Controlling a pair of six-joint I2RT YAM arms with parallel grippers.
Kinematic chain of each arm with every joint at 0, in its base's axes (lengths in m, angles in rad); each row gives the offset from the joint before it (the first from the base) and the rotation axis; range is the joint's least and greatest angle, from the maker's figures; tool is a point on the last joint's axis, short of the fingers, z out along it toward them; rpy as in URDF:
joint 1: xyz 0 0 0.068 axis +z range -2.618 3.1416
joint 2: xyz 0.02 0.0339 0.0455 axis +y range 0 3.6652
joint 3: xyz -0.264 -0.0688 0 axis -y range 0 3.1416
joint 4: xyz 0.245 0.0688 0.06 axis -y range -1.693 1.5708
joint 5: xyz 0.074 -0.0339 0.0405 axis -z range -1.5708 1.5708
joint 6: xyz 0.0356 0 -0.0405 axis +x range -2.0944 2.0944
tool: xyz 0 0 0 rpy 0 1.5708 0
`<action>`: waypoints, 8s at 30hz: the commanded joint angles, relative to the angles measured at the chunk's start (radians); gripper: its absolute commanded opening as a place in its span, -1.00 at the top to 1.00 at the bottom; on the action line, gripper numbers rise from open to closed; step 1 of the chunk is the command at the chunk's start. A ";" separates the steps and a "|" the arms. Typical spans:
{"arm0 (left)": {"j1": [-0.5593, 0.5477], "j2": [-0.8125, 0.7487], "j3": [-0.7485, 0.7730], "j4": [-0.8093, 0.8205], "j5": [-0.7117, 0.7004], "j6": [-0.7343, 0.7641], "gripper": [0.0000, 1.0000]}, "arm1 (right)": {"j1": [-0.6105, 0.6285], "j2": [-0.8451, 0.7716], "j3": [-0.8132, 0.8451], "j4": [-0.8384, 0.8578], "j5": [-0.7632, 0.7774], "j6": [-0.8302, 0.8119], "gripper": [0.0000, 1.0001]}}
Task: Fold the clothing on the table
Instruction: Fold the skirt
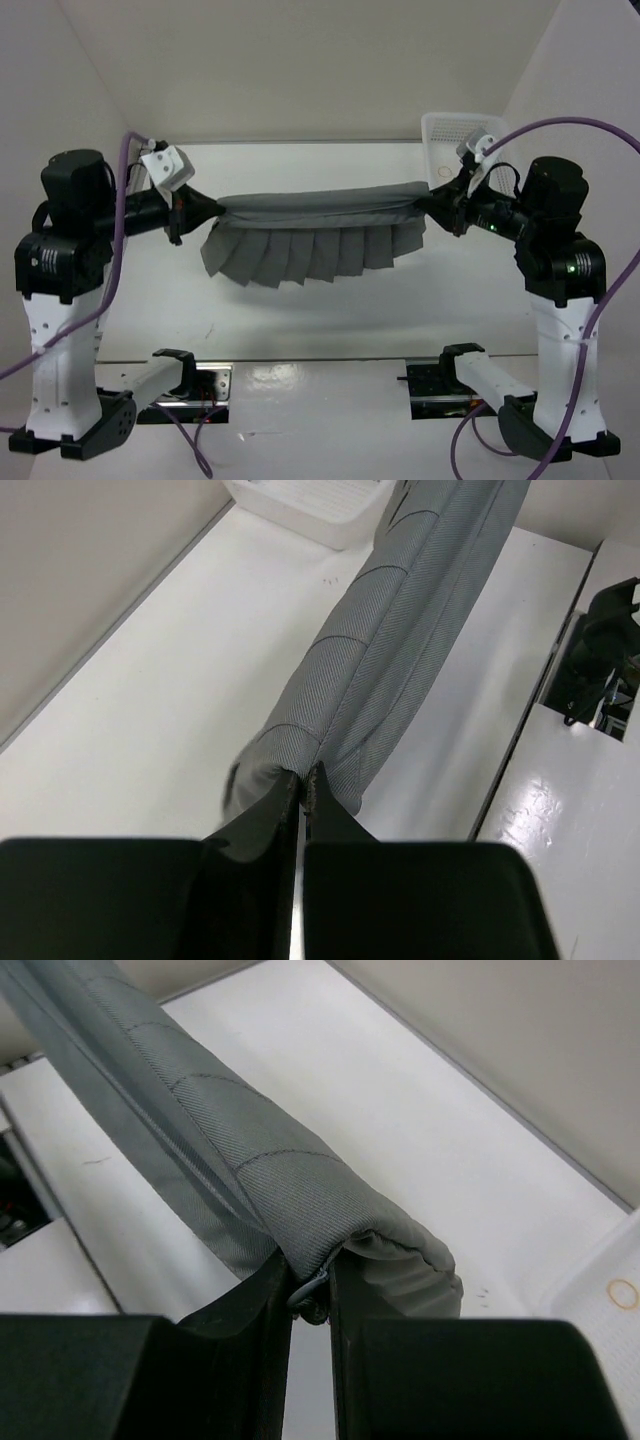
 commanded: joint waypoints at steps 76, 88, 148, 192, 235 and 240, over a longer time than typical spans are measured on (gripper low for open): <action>0.010 1.162 0.377 -0.254 0.063 0.214 0.46 | 0.077 0.834 0.046 0.046 0.409 -0.075 -0.19; -0.031 1.268 0.273 -0.024 0.202 0.058 0.33 | 0.116 0.721 -0.031 0.073 0.409 -0.007 -0.54; -0.143 1.415 0.485 0.249 -0.182 -0.352 -0.73 | 0.116 0.598 -0.190 0.110 0.505 0.013 -0.52; -0.162 1.364 0.577 0.174 -0.156 -0.315 1.00 | 0.116 0.616 -0.276 0.173 0.514 0.043 -0.49; -0.106 1.116 0.111 0.333 -0.207 -0.334 1.00 | -0.016 0.891 -0.241 0.456 0.319 0.232 -0.31; -0.106 1.116 0.111 0.333 -0.207 -0.334 1.00 | -0.016 0.868 -0.223 0.445 0.319 0.241 -0.31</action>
